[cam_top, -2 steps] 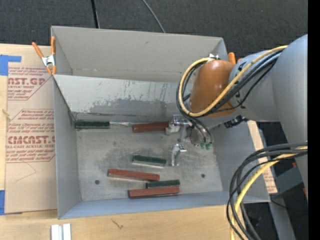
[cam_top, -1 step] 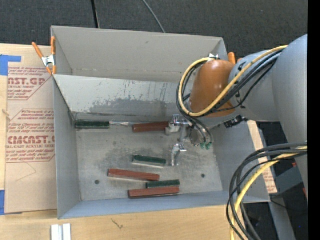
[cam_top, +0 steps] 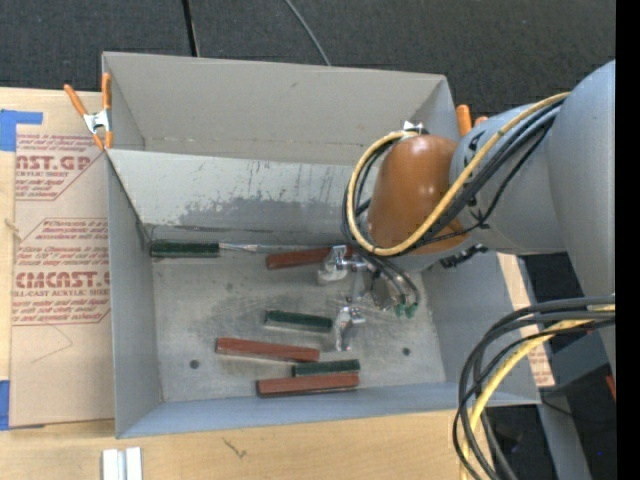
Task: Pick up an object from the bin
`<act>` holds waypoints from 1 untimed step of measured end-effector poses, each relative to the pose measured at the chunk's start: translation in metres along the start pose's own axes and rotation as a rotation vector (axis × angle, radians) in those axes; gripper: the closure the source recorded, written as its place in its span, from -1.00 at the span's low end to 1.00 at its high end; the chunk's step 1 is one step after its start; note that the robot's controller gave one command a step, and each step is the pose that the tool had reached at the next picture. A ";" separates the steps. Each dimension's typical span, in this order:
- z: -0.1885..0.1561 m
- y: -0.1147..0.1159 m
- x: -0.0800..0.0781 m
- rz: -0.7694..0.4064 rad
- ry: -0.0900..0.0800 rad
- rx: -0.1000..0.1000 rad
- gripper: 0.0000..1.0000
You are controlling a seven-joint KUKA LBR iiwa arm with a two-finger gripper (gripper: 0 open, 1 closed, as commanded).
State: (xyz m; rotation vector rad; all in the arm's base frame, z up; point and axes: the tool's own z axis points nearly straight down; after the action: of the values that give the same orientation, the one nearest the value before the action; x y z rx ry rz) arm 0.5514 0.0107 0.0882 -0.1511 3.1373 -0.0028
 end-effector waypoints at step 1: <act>0.011 0.027 0.001 -0.028 -0.018 -0.002 1.00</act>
Offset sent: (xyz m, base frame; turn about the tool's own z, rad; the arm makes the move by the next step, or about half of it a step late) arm 0.0000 0.0000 0.0000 0.0000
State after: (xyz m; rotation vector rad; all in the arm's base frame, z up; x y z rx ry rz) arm 0.5482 0.0371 0.0770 -0.1946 3.1173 0.0009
